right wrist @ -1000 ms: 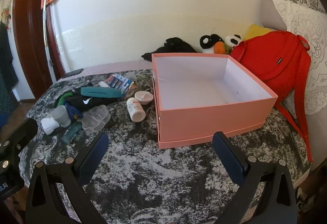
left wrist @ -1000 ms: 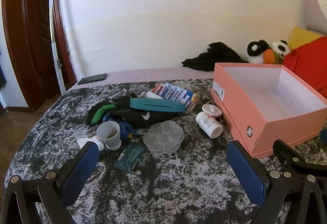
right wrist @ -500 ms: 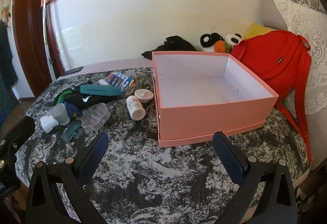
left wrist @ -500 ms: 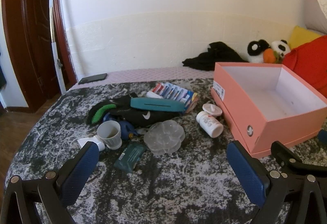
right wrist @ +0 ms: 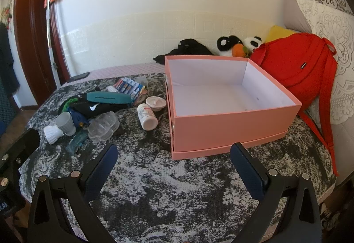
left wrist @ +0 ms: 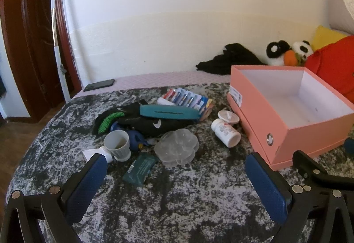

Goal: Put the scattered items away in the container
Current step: 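Grasp the white flared cup with the left gripper while the right grasps the small white cup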

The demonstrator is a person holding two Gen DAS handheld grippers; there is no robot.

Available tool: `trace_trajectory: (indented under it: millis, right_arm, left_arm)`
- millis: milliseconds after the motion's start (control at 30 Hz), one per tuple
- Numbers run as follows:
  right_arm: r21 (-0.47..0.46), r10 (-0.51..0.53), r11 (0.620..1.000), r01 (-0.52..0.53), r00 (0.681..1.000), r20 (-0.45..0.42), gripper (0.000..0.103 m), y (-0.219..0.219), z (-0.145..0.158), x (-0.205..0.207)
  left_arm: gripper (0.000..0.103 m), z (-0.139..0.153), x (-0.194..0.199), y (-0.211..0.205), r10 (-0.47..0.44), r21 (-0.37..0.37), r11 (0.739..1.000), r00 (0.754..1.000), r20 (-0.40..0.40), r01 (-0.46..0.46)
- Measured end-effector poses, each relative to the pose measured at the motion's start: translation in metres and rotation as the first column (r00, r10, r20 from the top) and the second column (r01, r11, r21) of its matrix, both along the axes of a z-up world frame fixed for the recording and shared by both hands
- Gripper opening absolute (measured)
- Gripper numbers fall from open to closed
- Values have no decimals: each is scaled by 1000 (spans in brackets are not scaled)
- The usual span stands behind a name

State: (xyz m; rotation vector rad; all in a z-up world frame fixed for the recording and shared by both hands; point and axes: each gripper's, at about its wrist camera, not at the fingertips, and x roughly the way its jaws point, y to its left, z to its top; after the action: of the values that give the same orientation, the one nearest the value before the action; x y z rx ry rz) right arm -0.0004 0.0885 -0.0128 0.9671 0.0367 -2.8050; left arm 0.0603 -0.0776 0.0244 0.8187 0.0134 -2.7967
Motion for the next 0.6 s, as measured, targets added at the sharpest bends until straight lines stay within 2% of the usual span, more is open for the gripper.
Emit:
trace_trajectory:
  millis: [100, 167, 233, 300, 367, 400, 500, 600]
  right_arm:
    - [-5, 13, 1000, -13, 1000, -5, 103, -1, 0, 1]
    - [-18, 30, 999, -30, 999, -34, 103, -2, 0, 3]
    - [-36, 49, 998, -53, 994, -100, 103, -3, -4, 4]
    - [-43, 91, 994, -97, 989, -117, 103, -12, -16, -4]
    - [-39, 177, 983, -178, 984, -20, 103, -32, -37, -24]
    - [-54, 222, 974, -220, 974, 37, 103, -44, -47, -34]
    - [-127, 355, 934, -335, 913, 204, 103, -81, -76, -65]
    - [-187, 404, 913, -363, 867, 293, 103, -106, -98, -90]
  left_arm:
    - [103, 4, -2, -11, -30, 6, 1000, 999, 28, 29]
    - [103, 7, -3, -34, -53, -11, 998, 997, 55, 54]
    - [103, 4, -4, -71, 2, -43, 999, 998, 67, 1]
    - [103, -6, -6, -112, 86, -37, 996, 994, 64, -84]
    - [103, -27, -13, -162, 166, 13, 986, 980, 106, -169]
    - [103, -37, -16, -175, 178, 35, 982, 976, 123, -184]
    - [103, -73, -38, -195, 124, 98, 984, 969, 212, -147]
    - [103, -108, -59, -214, 64, 156, 981, 955, 291, -113]
